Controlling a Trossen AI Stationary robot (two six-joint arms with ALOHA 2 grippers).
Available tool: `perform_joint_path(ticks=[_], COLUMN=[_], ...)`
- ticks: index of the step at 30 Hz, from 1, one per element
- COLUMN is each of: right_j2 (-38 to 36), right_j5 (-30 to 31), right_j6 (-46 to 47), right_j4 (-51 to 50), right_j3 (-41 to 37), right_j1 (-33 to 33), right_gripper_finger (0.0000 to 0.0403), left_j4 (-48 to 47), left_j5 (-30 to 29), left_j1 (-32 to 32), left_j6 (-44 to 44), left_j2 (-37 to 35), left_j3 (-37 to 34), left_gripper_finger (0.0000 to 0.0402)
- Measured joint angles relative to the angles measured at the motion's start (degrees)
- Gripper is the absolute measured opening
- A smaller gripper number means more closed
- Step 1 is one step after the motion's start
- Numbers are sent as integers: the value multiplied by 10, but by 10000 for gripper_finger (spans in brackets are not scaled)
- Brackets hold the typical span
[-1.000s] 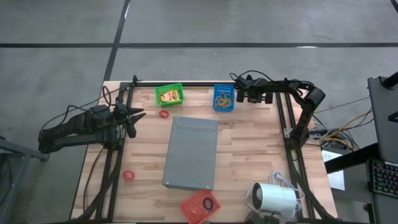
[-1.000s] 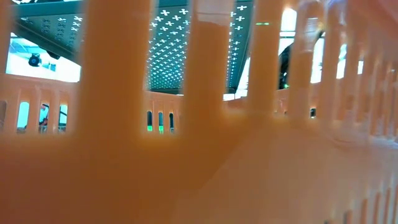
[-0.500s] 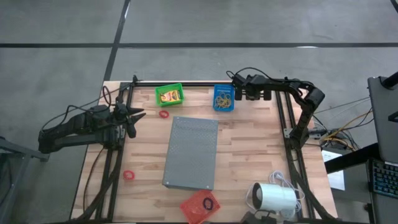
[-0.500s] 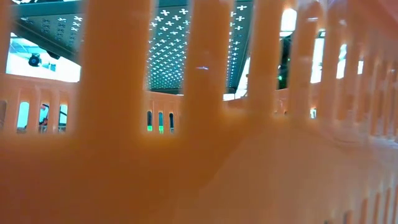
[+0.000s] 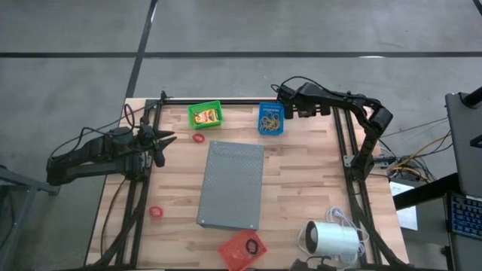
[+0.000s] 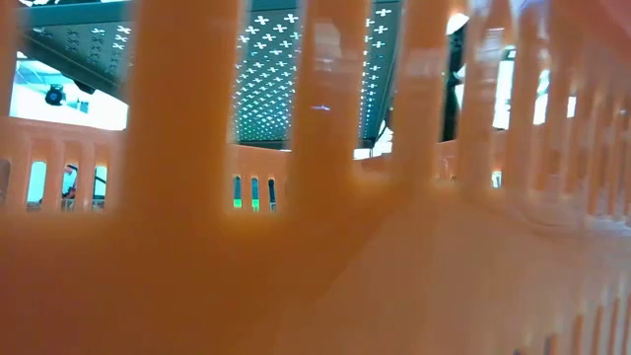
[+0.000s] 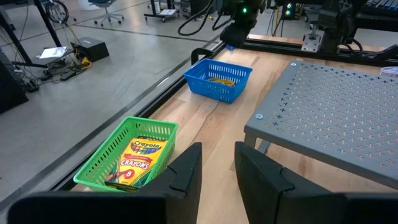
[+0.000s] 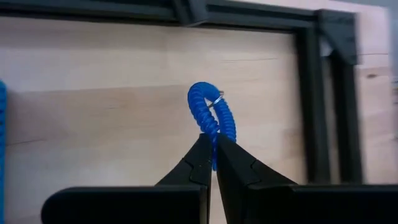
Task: Pick & Place Office Desk Supplies
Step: Put the blue spring keychain into the orange basket
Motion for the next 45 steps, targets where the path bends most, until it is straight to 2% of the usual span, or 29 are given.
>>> perform_joint_path(ticks=[4, 13, 23, 29, 34, 38, 45], right_j2=[0, -5, -70, -128, -160, -169, -169], right_j5=[25, 31, 42, 73, 72, 68, 52], right_j6=[4, -34, -30, -24, -110, -184, -253], right_j4=[-64, -207, -220, -156, -28, 50, 83], right_j3=[35, 115, 122, 120, 111, 101, 97], right_j1=[11, 38, 138, 212, 258, 273, 275], right_gripper_finger=[8, 8, 8, 8, 8, 8, 8], left_j4=[0, 0, 0, 0, 0, 0, 0], left_j5=[0, 0, 0, 0, 0, 0, 0], left_j1=[0, 0, 0, 0, 0, 0, 0], left_j6=[0, 0, 0, 0, 0, 0, 0], left_j2=[0, 0, 0, 0, 0, 0, 0], left_j3=[0, 0, 0, 0, 0, 0, 0], left_gripper_finger=[98, 98, 98, 98, 98, 98, 98])
